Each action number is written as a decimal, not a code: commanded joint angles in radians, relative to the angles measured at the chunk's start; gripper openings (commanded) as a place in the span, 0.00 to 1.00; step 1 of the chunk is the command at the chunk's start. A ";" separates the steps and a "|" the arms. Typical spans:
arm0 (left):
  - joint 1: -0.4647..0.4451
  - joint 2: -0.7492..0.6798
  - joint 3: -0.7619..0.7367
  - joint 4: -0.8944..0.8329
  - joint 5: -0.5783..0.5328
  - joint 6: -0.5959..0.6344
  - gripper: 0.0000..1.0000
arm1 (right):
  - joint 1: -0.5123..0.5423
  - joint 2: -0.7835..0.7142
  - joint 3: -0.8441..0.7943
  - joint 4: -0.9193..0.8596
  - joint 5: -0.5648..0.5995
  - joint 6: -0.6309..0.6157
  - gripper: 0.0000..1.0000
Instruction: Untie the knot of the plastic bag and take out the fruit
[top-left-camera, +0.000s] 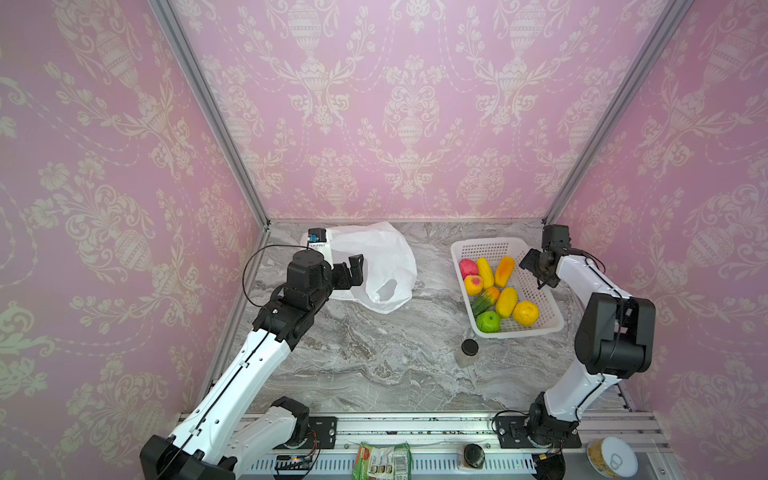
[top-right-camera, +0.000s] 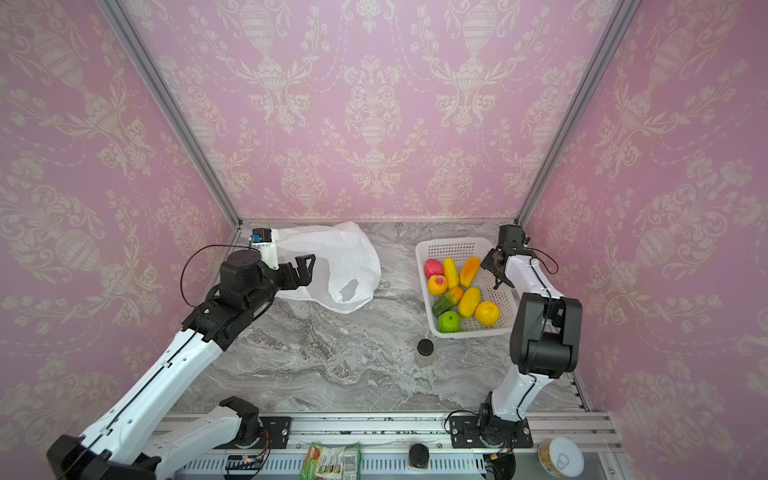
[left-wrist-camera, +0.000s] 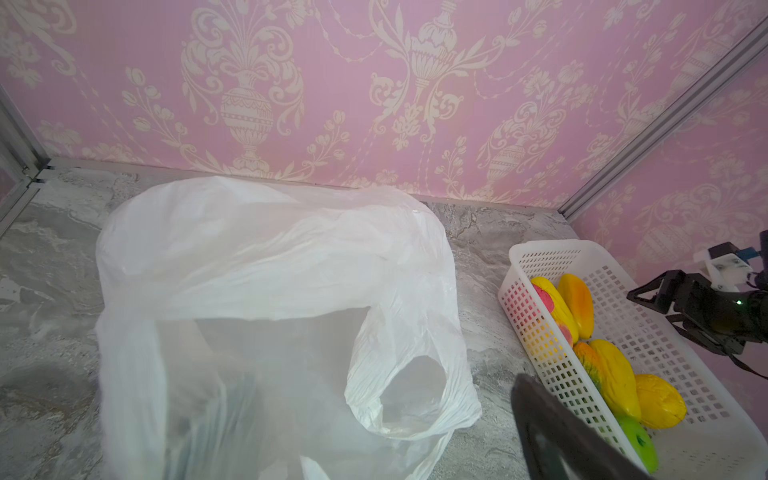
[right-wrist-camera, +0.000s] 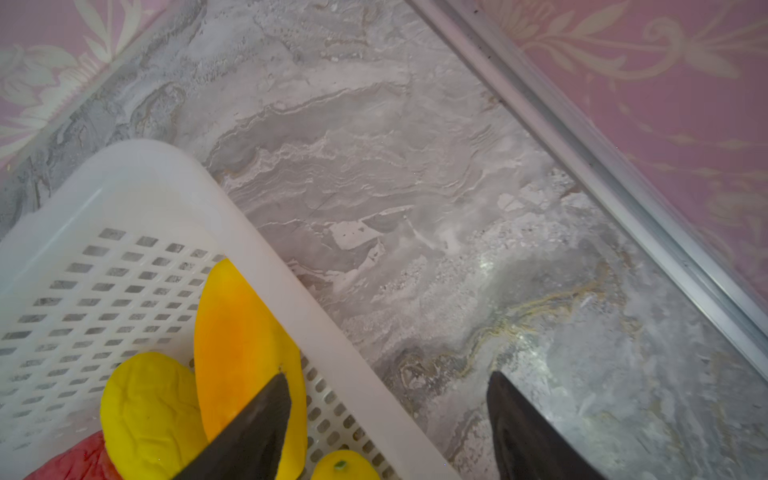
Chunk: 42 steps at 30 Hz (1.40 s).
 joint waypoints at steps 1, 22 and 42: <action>0.014 -0.013 -0.041 -0.091 -0.031 -0.023 0.99 | 0.012 0.002 -0.002 -0.017 -0.173 -0.006 0.71; 0.047 0.440 0.294 -0.201 0.212 -0.042 0.99 | 0.303 -0.153 -0.036 -0.013 -0.178 -0.008 0.72; -0.004 0.636 0.507 -0.681 -0.180 0.091 0.99 | 0.218 -0.505 -0.277 0.058 -0.120 -0.067 0.92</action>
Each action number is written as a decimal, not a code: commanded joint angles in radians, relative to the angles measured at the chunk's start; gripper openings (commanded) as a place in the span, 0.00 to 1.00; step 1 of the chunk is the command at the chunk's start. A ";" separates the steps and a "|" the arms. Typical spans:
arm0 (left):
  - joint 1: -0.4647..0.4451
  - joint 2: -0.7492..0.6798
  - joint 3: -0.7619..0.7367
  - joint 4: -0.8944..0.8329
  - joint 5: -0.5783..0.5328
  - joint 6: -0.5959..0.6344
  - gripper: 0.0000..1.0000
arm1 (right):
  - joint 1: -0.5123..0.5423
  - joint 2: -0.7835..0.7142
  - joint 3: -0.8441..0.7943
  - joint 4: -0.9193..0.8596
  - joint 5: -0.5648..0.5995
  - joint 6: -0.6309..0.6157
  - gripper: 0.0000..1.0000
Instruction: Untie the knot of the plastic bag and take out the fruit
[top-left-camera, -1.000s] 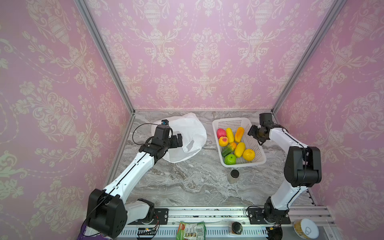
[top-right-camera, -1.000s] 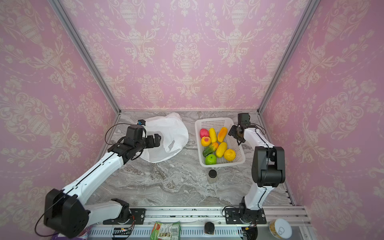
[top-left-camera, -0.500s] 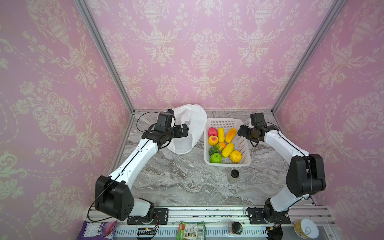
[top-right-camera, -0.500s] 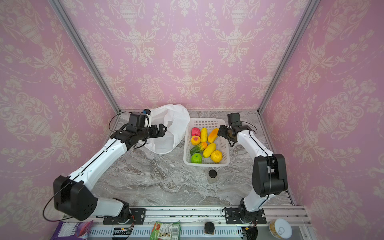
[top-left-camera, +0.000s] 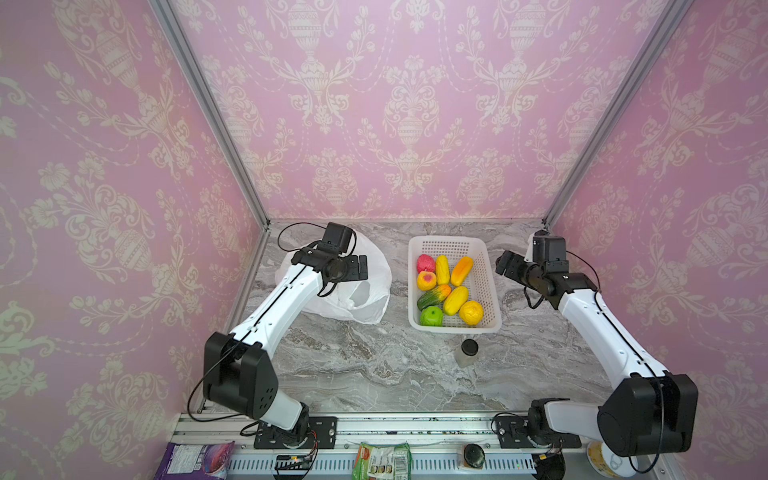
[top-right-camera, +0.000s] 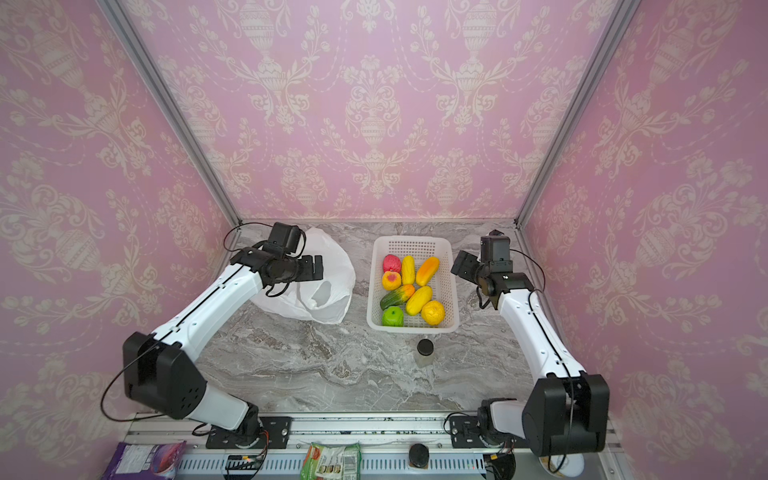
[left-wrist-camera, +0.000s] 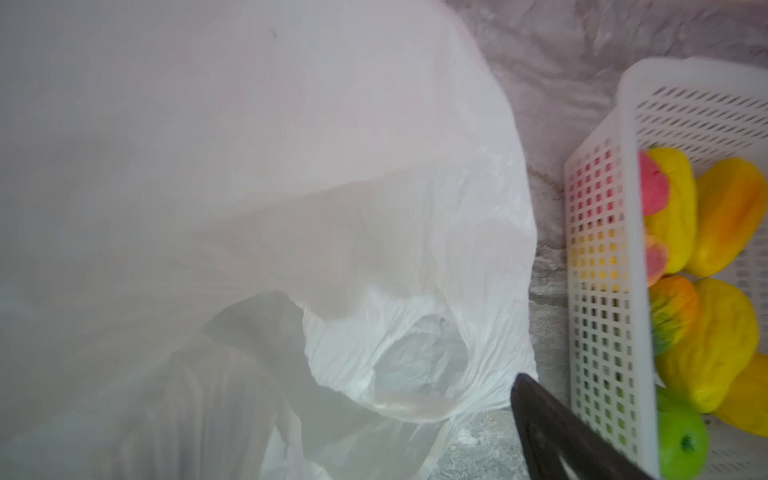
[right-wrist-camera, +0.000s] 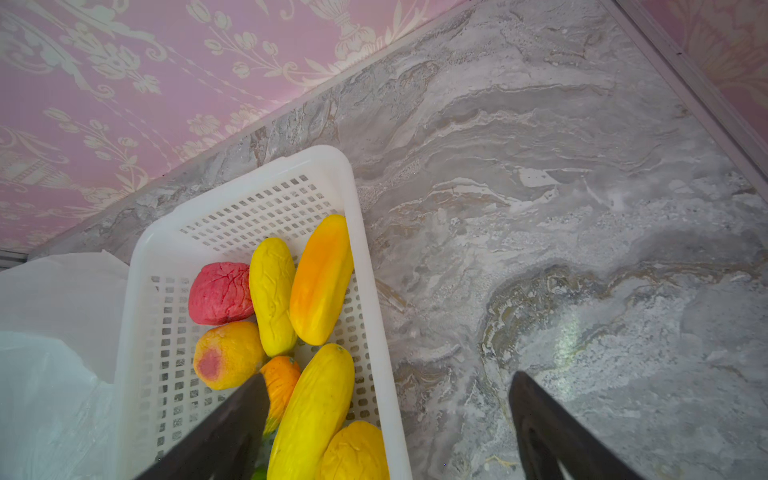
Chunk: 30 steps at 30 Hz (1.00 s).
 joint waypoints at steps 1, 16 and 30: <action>-0.043 0.058 0.130 -0.215 -0.179 0.085 0.99 | -0.006 -0.012 -0.018 0.018 0.024 -0.026 0.91; -0.118 -0.093 0.199 -0.271 -0.416 0.039 0.99 | 0.052 -0.109 -0.047 0.032 0.009 -0.055 0.90; 0.199 -0.502 -0.214 0.050 -0.317 -0.049 0.99 | 0.131 -0.152 -0.025 0.109 0.166 -0.058 0.95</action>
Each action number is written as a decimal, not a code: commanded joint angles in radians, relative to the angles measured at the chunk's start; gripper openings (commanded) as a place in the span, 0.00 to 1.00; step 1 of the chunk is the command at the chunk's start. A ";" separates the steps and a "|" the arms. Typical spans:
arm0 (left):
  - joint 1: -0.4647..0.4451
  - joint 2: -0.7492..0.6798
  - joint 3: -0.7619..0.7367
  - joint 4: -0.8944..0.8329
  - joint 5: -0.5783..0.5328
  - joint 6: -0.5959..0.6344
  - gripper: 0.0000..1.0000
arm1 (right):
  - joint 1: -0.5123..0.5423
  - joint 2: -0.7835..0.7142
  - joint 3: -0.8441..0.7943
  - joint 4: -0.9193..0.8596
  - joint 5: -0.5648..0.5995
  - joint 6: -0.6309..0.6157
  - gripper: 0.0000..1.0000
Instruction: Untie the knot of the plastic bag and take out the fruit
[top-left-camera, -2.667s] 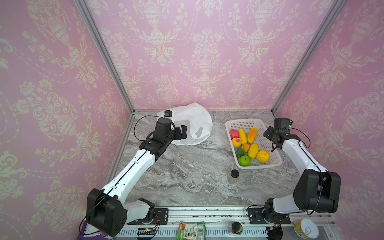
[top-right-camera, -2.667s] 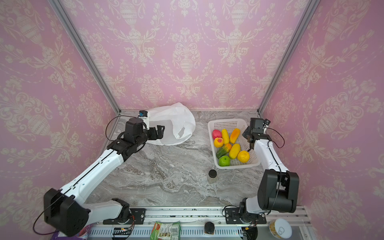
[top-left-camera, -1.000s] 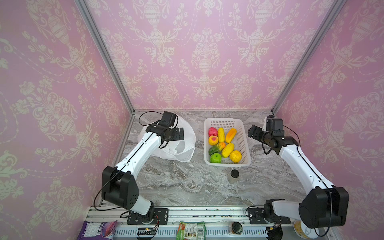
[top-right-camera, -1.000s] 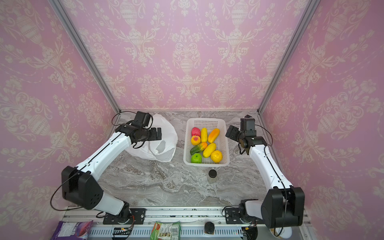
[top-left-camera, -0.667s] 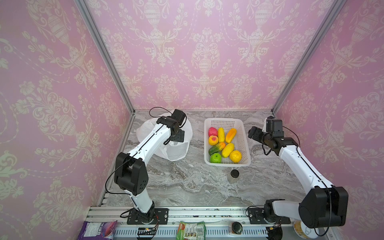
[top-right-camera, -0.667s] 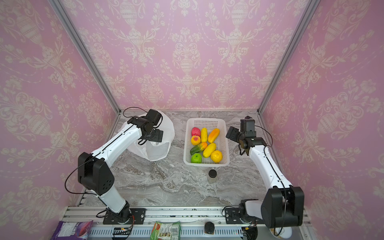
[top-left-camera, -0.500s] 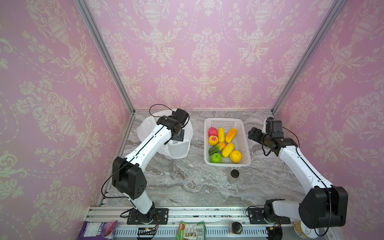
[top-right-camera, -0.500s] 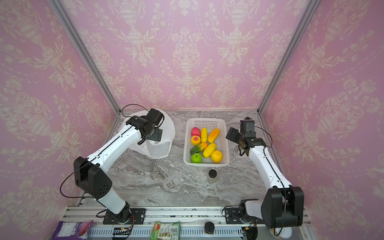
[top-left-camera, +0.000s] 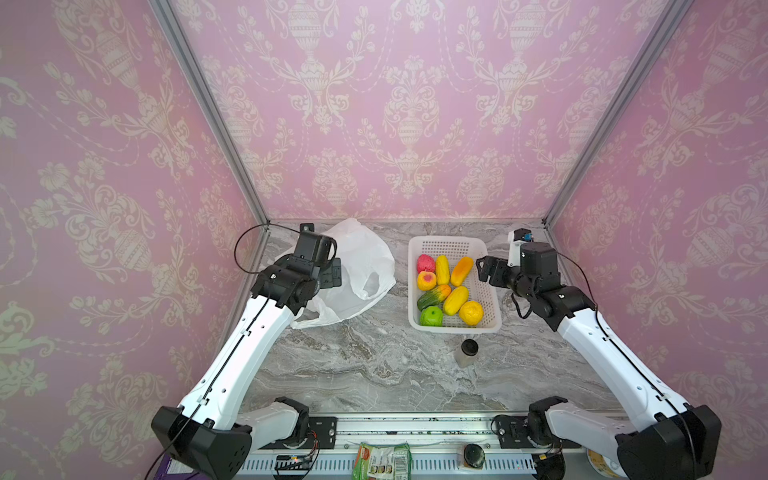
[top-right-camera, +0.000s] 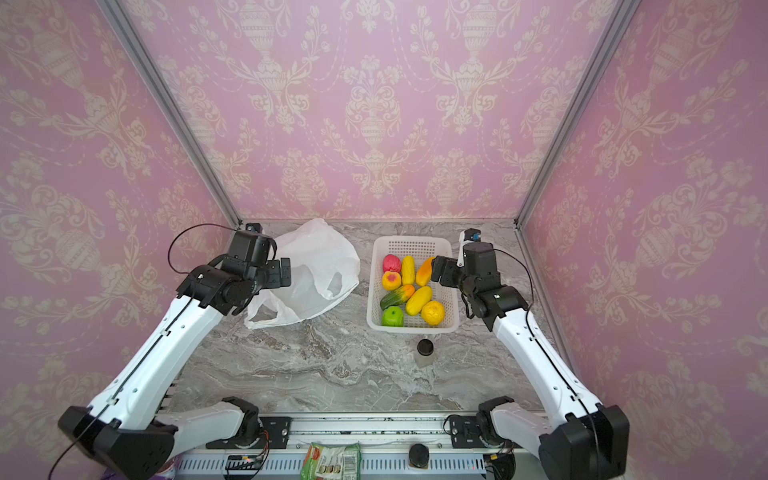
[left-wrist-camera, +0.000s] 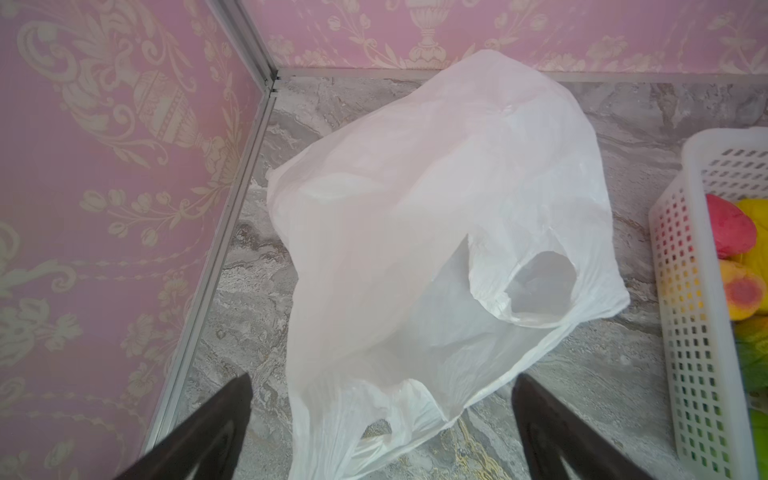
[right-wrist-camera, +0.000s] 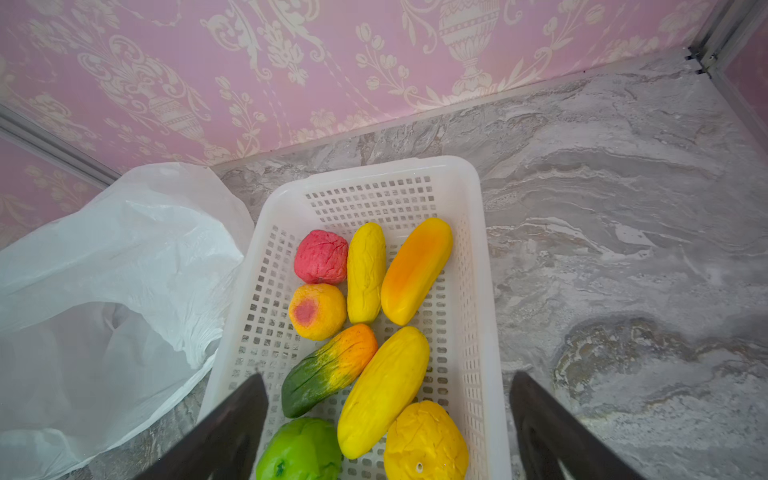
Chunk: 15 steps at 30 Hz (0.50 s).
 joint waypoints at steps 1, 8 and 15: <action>0.194 -0.100 -0.178 0.217 0.002 -0.080 0.99 | -0.090 -0.015 -0.004 0.043 0.184 0.036 0.99; 0.544 0.029 -0.496 0.606 0.139 -0.168 0.99 | -0.254 -0.027 -0.235 0.135 0.540 0.067 1.00; 0.554 0.086 -0.764 1.069 0.089 -0.084 0.99 | -0.260 0.136 -0.465 0.507 0.506 -0.029 1.00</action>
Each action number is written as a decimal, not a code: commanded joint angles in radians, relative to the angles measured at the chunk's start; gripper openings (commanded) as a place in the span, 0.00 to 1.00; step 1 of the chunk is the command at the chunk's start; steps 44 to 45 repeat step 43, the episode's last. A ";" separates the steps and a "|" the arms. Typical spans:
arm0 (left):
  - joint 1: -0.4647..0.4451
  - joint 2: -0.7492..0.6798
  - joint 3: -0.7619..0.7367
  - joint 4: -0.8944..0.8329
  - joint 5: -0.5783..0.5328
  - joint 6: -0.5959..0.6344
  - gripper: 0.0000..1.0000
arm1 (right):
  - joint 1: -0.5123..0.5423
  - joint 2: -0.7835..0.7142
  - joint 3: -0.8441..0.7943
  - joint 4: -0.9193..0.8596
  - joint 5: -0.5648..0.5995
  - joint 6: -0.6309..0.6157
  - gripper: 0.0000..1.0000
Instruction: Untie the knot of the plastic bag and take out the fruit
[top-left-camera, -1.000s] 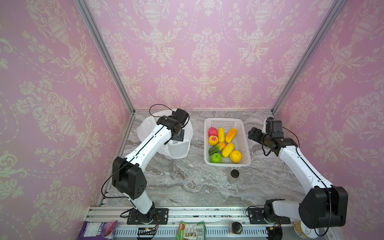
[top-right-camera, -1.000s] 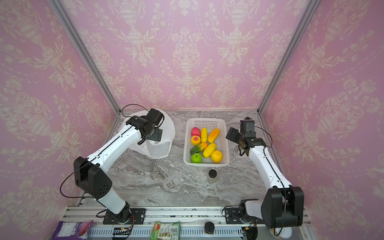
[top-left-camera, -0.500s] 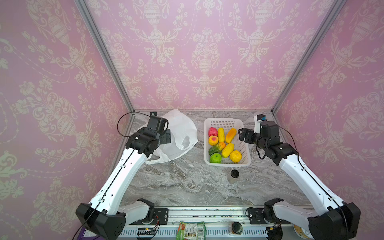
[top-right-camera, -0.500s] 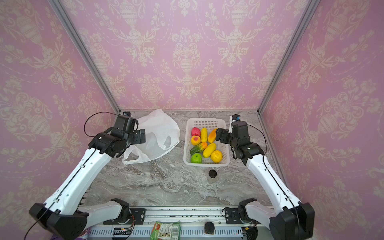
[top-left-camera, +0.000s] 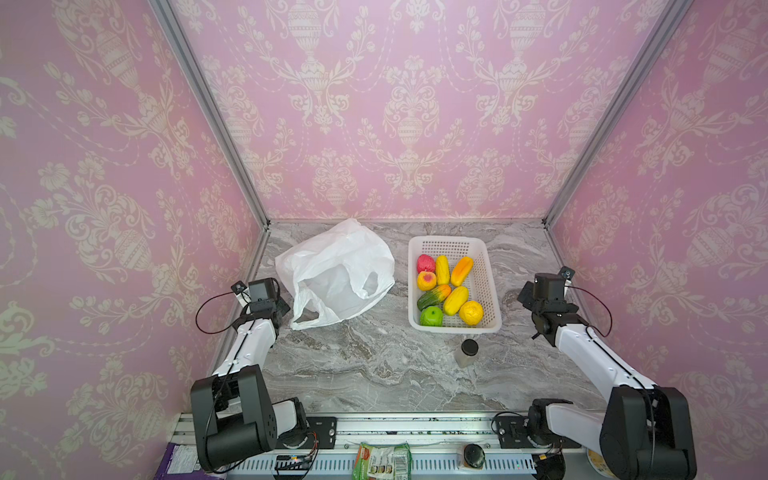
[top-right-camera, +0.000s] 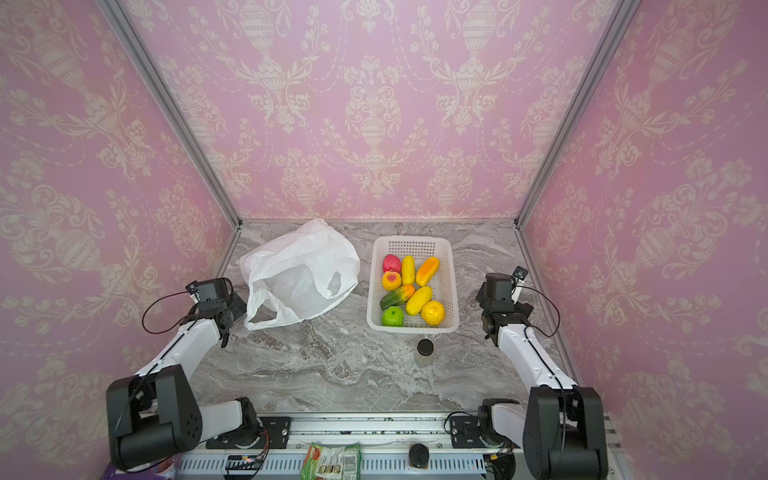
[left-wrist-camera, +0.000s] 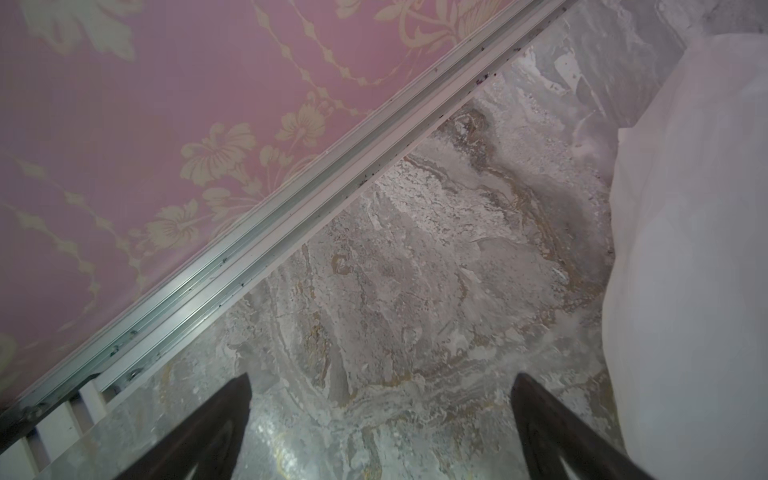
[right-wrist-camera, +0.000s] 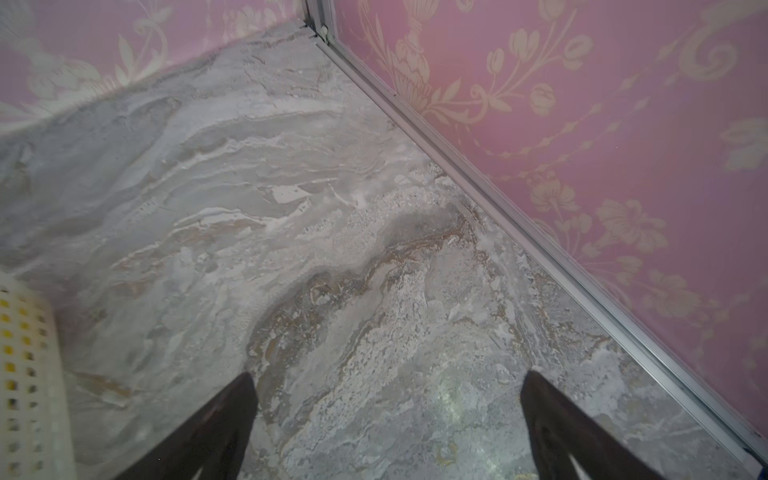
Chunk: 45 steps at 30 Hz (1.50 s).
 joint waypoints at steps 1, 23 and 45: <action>0.001 -0.002 -0.154 0.454 0.081 0.064 0.99 | -0.004 0.079 -0.026 0.197 0.035 -0.055 1.00; -0.272 0.375 -0.272 1.216 0.121 0.409 0.99 | 0.056 0.299 -0.311 1.124 -0.340 -0.289 1.00; -0.272 0.377 -0.283 1.231 0.237 0.447 0.99 | 0.082 0.316 -0.212 0.975 -0.445 -0.358 1.00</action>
